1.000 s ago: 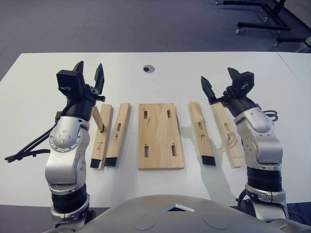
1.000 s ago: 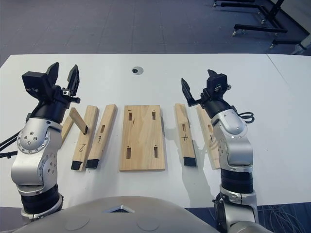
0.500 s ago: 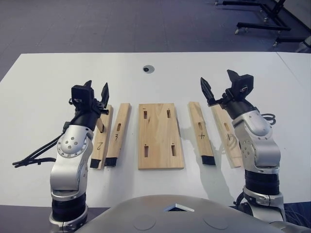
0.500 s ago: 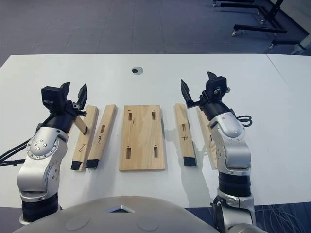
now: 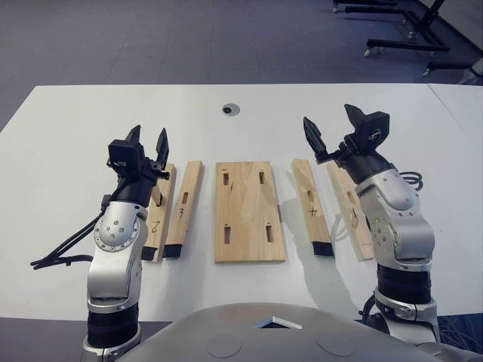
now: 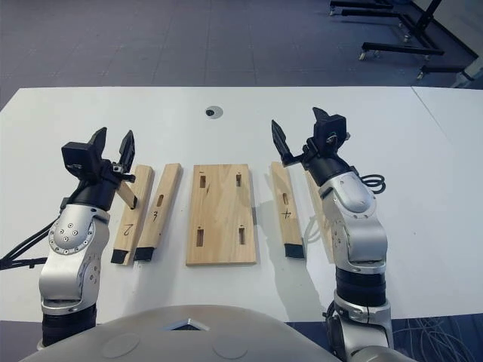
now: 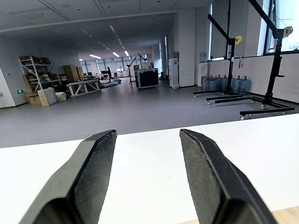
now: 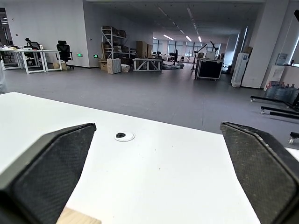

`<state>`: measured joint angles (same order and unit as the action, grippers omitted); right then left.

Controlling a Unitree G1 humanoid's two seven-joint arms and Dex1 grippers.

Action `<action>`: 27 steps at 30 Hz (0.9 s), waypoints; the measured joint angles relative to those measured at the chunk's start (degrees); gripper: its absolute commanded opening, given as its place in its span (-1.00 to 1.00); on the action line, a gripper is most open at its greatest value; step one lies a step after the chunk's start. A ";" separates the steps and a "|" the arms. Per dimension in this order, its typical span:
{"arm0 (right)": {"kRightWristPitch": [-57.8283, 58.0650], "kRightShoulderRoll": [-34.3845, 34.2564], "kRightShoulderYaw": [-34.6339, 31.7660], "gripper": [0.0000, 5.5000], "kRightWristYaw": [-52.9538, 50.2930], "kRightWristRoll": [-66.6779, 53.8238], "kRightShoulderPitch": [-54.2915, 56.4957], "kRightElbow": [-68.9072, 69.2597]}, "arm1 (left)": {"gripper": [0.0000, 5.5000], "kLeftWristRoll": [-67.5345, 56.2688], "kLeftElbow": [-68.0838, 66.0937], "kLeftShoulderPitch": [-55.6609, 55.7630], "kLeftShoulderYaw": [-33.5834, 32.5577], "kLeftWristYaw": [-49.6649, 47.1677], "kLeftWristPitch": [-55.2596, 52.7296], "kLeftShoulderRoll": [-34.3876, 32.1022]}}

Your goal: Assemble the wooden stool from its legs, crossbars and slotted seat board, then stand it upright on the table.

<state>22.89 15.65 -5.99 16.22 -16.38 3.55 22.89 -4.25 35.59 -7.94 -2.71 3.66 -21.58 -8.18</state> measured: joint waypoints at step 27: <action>-5.14 -7.72 0.21 0.78 -6.21 1.68 -13.07 -3.79 | 0.35 -8.25 15.94 -31.87 -4.28 9.60 4.99 -2.97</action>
<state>17.74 7.93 -5.78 10.01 -14.69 -9.52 19.10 -12.50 51.53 -39.81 -6.99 13.27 -16.59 -11.15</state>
